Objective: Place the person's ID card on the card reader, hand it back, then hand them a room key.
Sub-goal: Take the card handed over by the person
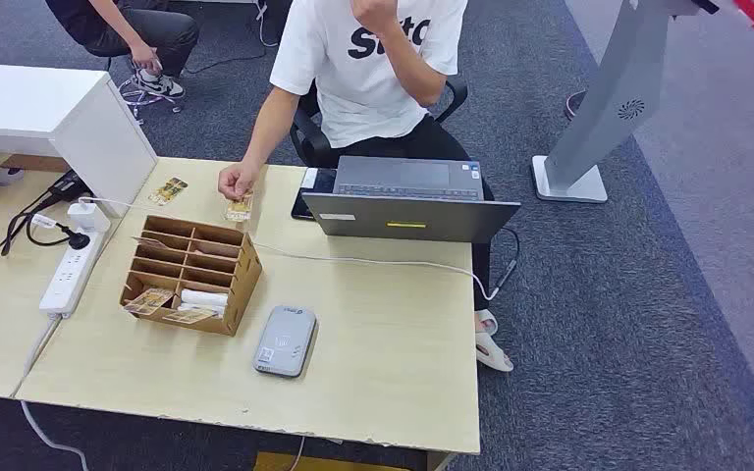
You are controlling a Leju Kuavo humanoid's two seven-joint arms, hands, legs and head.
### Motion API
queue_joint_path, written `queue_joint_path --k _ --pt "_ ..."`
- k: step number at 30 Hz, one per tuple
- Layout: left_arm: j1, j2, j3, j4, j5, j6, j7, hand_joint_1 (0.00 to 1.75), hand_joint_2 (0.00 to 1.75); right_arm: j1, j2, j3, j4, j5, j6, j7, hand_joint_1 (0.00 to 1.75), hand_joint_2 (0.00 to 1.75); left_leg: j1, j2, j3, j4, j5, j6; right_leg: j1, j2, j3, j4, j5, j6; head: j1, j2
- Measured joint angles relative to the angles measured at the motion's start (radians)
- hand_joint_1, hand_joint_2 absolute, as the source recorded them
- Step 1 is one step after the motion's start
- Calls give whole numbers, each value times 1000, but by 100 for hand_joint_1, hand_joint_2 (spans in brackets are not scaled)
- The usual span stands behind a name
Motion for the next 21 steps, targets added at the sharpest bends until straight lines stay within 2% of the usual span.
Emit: queue_joint_path --k 5,7,9,11,12,21 --pt "2 -6 -3 -13 4 -4 0 0 175 0 0 -1 0 -1 0 0 0 175 0 0 0 0 0 0 0 0 0 0 0 0 0 0" --pt "35 -66 -54 -205 23 -31 -1 0 175 1 0 -10 0 -11 1 0 0 175 0 -1 0 0 0 1 0 -1 -1 0 0 0 1 0" --pt "84 -157 -142 -518 43 -57 -1 0 175 0 1 -24 0 -22 4 -3 0 175 -1 -1 -1 0 1 1 -1 -2 -1 0 1 1 2 0" --pt "107 -211 -197 -709 56 -66 0 0 175 -2 2 -33 0 -27 7 -10 0 175 -1 -1 -1 0 1 1 -1 -2 -1 0 1 1 1 0" --pt "111 -226 -211 -758 63 -71 0 0 175 -2 2 -37 0 -30 8 -13 0 175 -1 -1 -1 0 1 1 -1 -2 -1 0 2 0 1 0" --pt "157 -250 -302 -955 96 -75 0 0 175 -4 1 -44 -1 -39 21 -20 0 175 0 -1 -1 0 2 0 0 -2 -1 0 2 -1 1 0"
